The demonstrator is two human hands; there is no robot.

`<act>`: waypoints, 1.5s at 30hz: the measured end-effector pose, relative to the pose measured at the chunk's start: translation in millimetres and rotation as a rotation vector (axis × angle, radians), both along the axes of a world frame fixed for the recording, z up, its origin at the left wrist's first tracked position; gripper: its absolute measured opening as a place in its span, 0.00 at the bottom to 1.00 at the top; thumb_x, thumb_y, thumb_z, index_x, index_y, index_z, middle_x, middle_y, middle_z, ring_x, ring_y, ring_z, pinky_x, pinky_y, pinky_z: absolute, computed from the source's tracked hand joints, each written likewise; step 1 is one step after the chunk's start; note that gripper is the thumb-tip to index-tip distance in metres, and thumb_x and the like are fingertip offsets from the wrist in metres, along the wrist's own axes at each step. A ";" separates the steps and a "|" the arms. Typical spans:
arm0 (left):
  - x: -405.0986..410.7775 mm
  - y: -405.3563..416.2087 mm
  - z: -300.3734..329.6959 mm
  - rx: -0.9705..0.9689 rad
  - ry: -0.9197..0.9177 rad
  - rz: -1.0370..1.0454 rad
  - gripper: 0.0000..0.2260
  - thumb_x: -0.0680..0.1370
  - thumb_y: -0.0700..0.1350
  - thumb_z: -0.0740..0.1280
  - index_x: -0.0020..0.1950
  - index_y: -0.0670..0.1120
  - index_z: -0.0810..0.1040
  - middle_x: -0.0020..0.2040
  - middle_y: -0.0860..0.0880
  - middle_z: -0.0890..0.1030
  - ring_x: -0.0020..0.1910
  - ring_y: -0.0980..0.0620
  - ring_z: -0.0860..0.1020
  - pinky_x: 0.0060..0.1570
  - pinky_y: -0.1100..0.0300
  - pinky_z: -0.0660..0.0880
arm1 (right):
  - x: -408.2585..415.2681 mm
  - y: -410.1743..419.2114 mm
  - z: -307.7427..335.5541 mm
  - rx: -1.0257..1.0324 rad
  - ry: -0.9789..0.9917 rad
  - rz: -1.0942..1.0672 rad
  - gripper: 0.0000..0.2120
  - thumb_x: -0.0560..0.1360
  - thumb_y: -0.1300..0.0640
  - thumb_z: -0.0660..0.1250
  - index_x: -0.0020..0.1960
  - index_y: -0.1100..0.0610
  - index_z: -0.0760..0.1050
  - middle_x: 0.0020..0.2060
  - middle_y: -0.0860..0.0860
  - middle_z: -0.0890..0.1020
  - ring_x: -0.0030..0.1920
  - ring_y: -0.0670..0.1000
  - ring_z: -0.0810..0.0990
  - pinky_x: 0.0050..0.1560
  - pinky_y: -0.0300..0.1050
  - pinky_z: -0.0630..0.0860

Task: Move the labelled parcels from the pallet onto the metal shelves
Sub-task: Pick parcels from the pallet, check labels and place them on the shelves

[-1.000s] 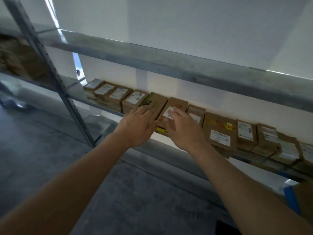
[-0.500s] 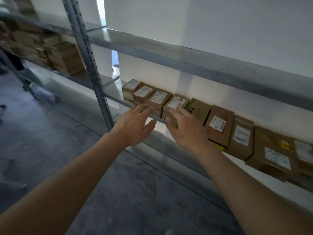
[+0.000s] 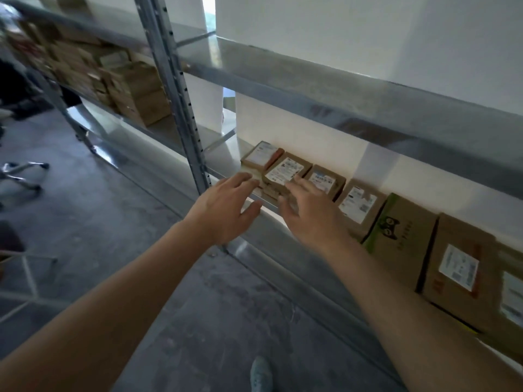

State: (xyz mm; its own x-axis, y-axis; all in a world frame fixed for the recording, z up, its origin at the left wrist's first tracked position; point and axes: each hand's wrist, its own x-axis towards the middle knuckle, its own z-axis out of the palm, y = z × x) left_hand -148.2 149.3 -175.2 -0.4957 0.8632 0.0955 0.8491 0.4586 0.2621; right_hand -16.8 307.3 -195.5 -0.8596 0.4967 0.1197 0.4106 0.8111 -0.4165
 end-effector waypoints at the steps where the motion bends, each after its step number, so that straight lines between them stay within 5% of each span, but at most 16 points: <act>1: -12.8 5.0 -1.6 -0.011 -0.010 0.006 0.26 0.83 0.58 0.55 0.77 0.46 0.70 0.75 0.45 0.72 0.71 0.42 0.72 0.68 0.43 0.73 | -13.4 6.5 -2.3 -0.011 -0.001 0.004 0.26 0.84 0.42 0.54 0.78 0.52 0.66 0.77 0.51 0.66 0.76 0.54 0.66 0.71 0.54 0.68; 21: -227.3 91.0 -80.9 -0.043 -0.142 -0.242 0.21 0.82 0.53 0.61 0.75 0.50 0.70 0.71 0.49 0.73 0.62 0.45 0.78 0.54 0.46 0.81 | -202.4 52.3 -64.7 -0.044 -0.135 -0.200 0.26 0.82 0.43 0.58 0.77 0.52 0.67 0.76 0.49 0.67 0.73 0.53 0.70 0.67 0.55 0.74; 36: -344.4 150.1 -148.0 -0.119 -0.222 -0.545 0.23 0.82 0.53 0.63 0.75 0.45 0.71 0.72 0.48 0.72 0.66 0.44 0.76 0.63 0.45 0.78 | -295.0 53.7 -107.7 -0.174 -0.187 -0.488 0.23 0.82 0.49 0.62 0.75 0.57 0.69 0.71 0.52 0.71 0.67 0.53 0.73 0.61 0.47 0.73; 40: -354.1 166.0 -166.3 -0.130 -0.239 -0.554 0.26 0.81 0.51 0.64 0.78 0.45 0.68 0.77 0.47 0.69 0.69 0.41 0.74 0.65 0.44 0.76 | -306.3 64.3 -126.6 -0.171 -0.174 -0.501 0.19 0.82 0.50 0.62 0.70 0.58 0.74 0.64 0.53 0.76 0.60 0.53 0.77 0.57 0.51 0.78; 45: -355.9 176.1 -185.1 -0.110 -0.328 -0.546 0.26 0.82 0.47 0.64 0.79 0.44 0.66 0.80 0.47 0.64 0.74 0.45 0.71 0.72 0.51 0.71 | -315.5 70.3 -149.2 -0.085 -0.138 -0.525 0.15 0.82 0.50 0.62 0.63 0.57 0.78 0.61 0.54 0.78 0.60 0.55 0.75 0.63 0.55 0.75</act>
State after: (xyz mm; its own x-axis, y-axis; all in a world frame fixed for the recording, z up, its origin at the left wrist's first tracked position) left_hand -504.1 325.5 -360.3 0.0289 0.9955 -0.0900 0.8514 0.0227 0.5241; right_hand -332.4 377.6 -344.8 -0.4989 0.8659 -0.0360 0.8064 0.4486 -0.3854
